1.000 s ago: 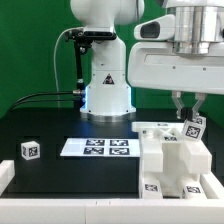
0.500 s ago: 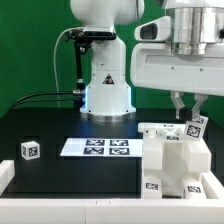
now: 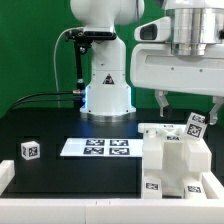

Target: Assemble chair

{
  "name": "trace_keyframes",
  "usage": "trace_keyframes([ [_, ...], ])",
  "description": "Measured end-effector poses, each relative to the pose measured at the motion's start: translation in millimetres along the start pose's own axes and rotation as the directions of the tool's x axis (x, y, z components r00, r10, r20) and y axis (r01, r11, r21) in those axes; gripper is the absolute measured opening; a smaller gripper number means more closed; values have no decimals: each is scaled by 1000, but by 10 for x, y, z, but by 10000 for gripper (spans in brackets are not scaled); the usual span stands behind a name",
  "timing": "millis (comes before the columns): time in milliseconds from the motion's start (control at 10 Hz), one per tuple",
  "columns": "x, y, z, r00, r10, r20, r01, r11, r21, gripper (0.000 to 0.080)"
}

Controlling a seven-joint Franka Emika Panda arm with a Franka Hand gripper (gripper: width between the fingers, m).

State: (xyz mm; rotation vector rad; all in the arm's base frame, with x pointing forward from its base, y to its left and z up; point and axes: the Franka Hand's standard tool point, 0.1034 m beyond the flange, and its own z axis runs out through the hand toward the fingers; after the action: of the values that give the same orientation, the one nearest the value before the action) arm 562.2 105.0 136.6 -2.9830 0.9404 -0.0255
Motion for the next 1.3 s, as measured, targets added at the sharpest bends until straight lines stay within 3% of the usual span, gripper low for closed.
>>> trace_keyframes([
  [200, -12, -56, -4, 998, -64, -11, 64, 998, -6, 648],
  [500, -132, -16, 142, 998, -56, -21, 56, 998, -10, 649],
  [700, -131, -13, 143, 999, -36, -22, 36, 999, -9, 612],
  [800, -131, -13, 143, 999, -36, -22, 36, 999, -9, 408],
  [900, -130, -16, 142, 1000, -1, -21, 1, 1000, -7, 408],
  [1000, -123, -20, 134, 997, 74, -23, -74, 997, -3, 284],
  [1300, -125, -21, 135, 974, 226, -23, -226, 974, 1, 284],
])
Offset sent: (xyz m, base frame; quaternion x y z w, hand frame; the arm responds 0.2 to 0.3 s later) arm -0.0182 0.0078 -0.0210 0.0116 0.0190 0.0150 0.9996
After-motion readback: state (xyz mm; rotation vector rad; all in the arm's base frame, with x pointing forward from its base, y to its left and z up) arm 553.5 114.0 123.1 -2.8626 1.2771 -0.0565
